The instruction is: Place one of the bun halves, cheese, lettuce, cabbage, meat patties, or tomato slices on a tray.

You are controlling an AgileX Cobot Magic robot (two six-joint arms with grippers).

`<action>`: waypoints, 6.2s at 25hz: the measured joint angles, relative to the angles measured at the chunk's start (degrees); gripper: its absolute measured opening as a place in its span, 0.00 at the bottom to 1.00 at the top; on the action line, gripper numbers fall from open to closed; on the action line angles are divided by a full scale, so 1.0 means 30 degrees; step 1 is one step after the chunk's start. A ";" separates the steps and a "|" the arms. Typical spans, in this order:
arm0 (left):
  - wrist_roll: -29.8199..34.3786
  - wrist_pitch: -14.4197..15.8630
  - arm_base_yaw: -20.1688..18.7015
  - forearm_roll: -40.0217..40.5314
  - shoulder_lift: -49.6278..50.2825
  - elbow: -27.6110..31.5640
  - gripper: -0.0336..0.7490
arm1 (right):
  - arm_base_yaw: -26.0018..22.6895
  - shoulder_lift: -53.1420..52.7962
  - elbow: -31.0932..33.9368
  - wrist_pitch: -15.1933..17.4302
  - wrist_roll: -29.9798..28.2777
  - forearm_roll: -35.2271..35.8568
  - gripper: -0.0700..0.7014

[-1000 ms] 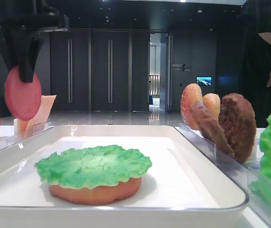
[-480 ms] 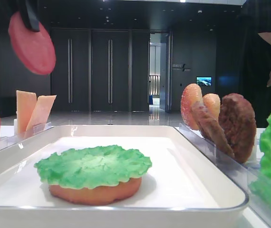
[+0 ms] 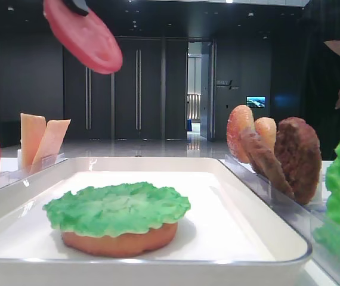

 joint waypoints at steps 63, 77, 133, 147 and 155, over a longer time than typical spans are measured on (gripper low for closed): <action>1.2581 -0.3829 0.0000 -0.8117 0.6291 0.4640 0.11 | 0.0000 0.0000 0.0000 0.0000 0.0000 0.0000 0.65; 1.0661 -0.3954 0.0173 -0.6399 0.5934 0.4640 0.42 | 0.0000 0.0000 0.0000 0.0000 0.0000 0.0000 0.65; 0.0124 0.0058 0.8203 1.0695 -0.3063 0.2836 0.55 | 0.0000 0.0000 0.0000 0.0000 0.0000 0.0000 0.65; 0.0140 0.0133 0.8203 1.0955 -1.5953 0.9605 0.55 | 0.0000 0.0000 0.0000 0.0000 0.0000 0.0000 0.65; 0.0010 -0.0083 0.8203 1.0790 -2.3080 1.3570 0.55 | 0.0000 0.0000 0.0000 0.0000 0.0000 0.0000 0.65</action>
